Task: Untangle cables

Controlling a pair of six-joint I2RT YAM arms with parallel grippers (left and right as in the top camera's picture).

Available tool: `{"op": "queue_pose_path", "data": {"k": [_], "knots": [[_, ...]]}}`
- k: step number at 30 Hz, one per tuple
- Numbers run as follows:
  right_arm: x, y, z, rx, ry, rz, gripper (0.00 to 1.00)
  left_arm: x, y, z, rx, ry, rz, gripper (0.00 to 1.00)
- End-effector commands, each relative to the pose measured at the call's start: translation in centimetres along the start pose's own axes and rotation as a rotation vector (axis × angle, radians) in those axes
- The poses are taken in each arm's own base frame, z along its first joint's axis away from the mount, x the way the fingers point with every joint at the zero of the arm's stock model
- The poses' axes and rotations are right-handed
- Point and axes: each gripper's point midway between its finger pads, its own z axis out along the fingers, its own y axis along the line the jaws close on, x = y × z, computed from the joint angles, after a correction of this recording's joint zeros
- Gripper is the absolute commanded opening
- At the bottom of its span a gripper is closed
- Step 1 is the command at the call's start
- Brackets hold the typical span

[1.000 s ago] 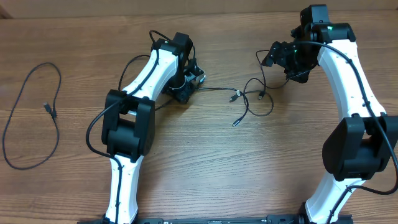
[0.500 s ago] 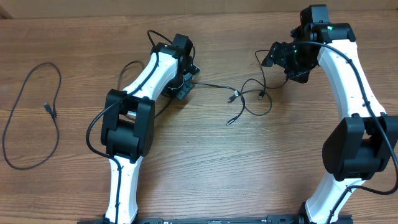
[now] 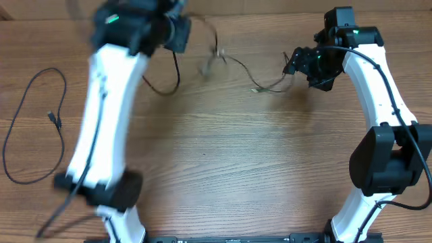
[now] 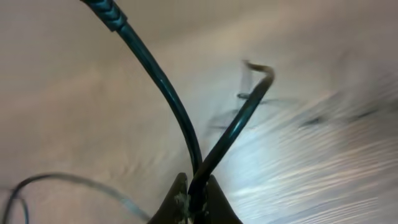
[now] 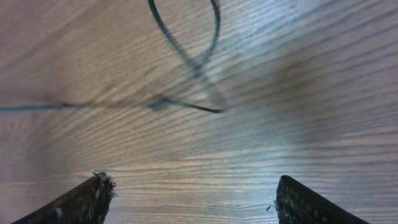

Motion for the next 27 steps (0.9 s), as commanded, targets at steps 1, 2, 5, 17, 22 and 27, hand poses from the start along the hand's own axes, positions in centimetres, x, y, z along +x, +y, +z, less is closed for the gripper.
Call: {"op": "queue_pose_path", "data": {"k": [1,2,5,17,22,27], "knots": [[0.8,1.4,0.8,-0.035,0.029,-0.057,0.83,-2.2,-2.4,-7.9,0.141,-0.184,-0.018,0.04],[1.1,2.1,0.8,-0.074,0.041,-0.090,0.83,-2.5,-2.2,-9.0,0.127,-0.212,-0.018,0.04],[1.9,5.3,0.2,-0.265,0.076,-0.212,0.83,-3.5,-0.9,-11.1,0.054,-0.290,-0.018,0.04],[1.6,9.3,-1.3,-0.495,0.079,-0.202,0.80,-4.5,0.6,-11.6,-0.008,-0.337,-0.128,0.04],[1.5,7.3,-0.4,-0.371,0.078,-0.140,0.82,-4.0,5.6,-11.7,-0.162,-0.339,-0.276,0.04],[2.5,6.8,-0.3,-0.351,0.109,-0.172,0.85,0.0,14.8,-10.2,-0.327,-0.264,-0.612,0.04]]}}
